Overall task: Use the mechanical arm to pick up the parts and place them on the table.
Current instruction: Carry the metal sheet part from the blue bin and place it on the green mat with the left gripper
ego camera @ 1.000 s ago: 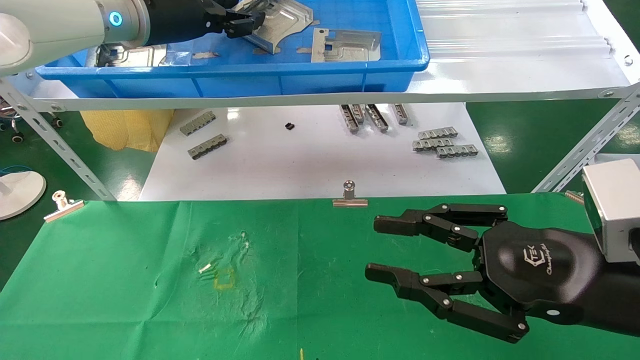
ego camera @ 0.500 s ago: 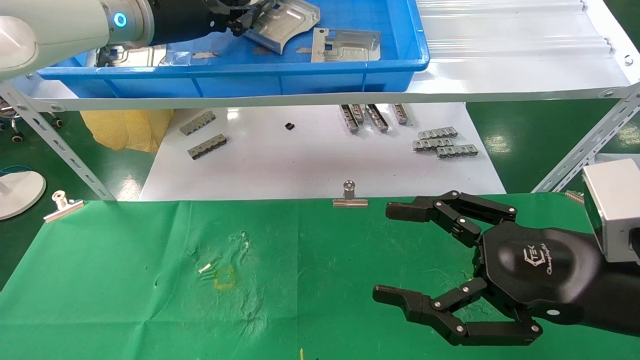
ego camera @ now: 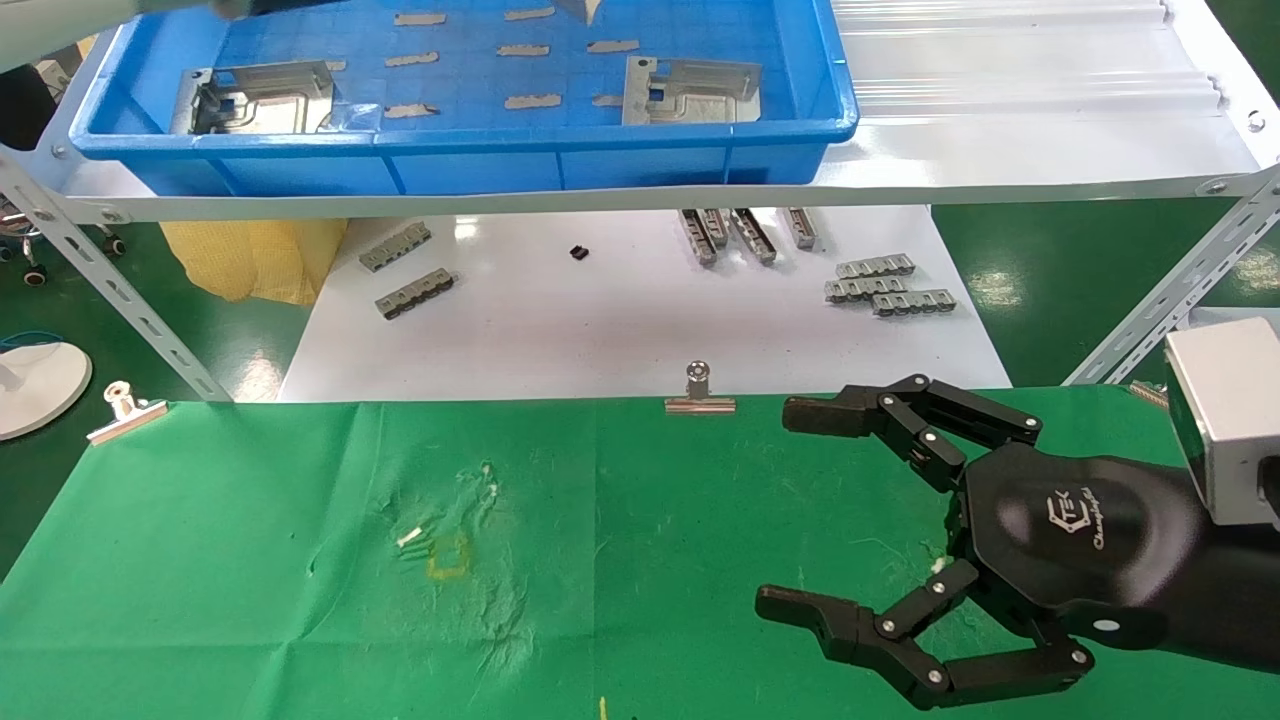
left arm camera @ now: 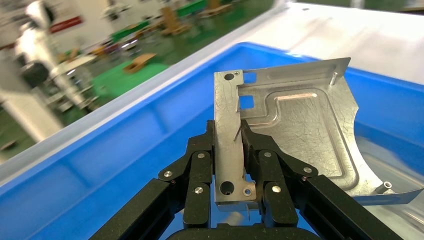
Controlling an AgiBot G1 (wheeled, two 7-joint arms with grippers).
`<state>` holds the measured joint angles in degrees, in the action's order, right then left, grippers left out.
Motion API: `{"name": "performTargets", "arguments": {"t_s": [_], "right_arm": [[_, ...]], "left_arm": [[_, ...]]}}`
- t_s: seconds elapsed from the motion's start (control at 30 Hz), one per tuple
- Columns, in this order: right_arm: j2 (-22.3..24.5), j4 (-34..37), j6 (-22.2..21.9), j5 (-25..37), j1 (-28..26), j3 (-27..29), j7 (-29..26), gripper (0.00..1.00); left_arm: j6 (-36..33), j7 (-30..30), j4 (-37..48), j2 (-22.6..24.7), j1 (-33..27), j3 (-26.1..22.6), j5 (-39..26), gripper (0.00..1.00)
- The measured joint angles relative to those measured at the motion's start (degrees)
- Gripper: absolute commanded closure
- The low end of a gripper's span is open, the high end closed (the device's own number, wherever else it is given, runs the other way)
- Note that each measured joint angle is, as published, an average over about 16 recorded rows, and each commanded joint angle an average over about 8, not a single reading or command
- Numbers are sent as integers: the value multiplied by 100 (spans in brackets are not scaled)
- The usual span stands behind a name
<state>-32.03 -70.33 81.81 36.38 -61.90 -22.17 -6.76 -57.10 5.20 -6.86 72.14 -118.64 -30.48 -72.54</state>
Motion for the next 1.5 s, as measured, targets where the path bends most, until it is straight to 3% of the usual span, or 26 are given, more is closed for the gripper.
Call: {"name": "performTargets", "arguments": {"t_s": [0.37, 0.6, 0.9, 1.23, 1.27, 1.5], "right_arm": [[0, 0, 0, 0, 0, 0, 0, 0], [0, 0, 0, 0, 0, 0, 0, 0], [0, 0, 0, 0, 0, 0, 0, 0], [0, 0, 0, 0, 0, 0, 0, 0], [0, 0, 0, 0, 0, 0, 0, 0], [0, 0, 0, 0, 0, 0, 0, 0]], "left_arm": [[-2359, 1013, 20, -953, 90, 134, 303, 100], [-3291, 1585, -399, -1554, 521, -68, 390, 100], [-3410, 2468, -1072, -1930, 1401, -837, 174, 100], [-3062, 3532, -686, -1697, 1799, -1495, -327, 100], [-3023, 3611, -602, -1660, 1806, -1521, -361, 91], [-2813, 3959, -45, -1448, 1796, -1562, -431, 4]]}}
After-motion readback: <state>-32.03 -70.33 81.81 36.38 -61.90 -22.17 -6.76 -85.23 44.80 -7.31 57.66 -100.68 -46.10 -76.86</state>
